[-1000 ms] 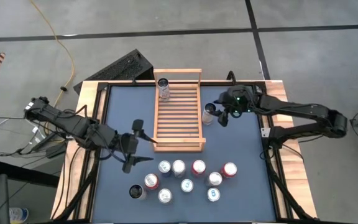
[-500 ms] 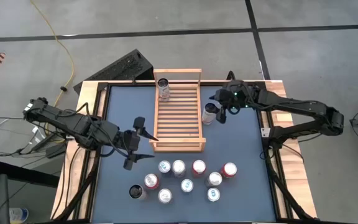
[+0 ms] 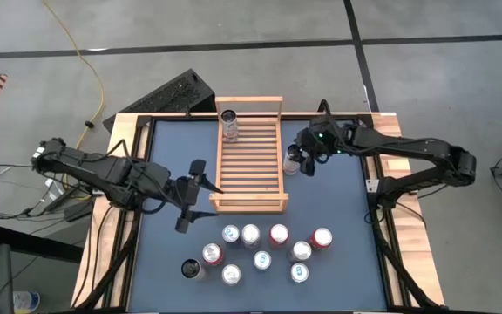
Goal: Place canned beverage on shelf
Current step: Put the right white soda can on the shelf aligned with the other white soda can
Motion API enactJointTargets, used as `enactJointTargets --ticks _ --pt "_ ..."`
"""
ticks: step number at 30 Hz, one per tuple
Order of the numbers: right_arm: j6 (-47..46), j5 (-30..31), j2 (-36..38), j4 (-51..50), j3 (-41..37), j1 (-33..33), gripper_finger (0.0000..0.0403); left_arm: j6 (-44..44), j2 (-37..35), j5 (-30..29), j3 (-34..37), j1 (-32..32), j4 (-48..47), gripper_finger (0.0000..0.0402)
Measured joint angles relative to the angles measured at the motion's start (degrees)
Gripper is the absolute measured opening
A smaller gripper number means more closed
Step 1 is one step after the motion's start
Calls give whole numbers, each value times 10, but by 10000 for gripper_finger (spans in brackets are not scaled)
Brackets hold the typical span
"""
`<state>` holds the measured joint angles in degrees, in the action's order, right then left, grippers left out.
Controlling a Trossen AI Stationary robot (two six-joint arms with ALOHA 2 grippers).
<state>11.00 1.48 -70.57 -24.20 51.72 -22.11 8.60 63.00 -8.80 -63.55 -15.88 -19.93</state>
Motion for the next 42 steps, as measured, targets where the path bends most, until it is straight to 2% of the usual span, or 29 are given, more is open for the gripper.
enactJointTargets --ticks 5,10,15,24,32,37,42 --pt "0 0 -20 -11 0 -1 354 -1 0 11 0 12 2 268" --pt "-20 1 -48 -8 0 -1 361 1 0 11 0 13 2 268" --pt "-53 37 -74 -9 0 -1 332 6 0 10 0 13 2 268" --pt "-62 44 -88 -19 1 4 211 6 0 10 0 13 2 268" --pt "-77 45 -74 -45 0 10 209 6 0 9 0 13 -1 268" --pt "-86 48 -41 -82 -2 21 209 22 0 10 0 13 5 268" --pt "-164 79 -6 -118 -1 22 209 22 0 3 0 17 14 268"
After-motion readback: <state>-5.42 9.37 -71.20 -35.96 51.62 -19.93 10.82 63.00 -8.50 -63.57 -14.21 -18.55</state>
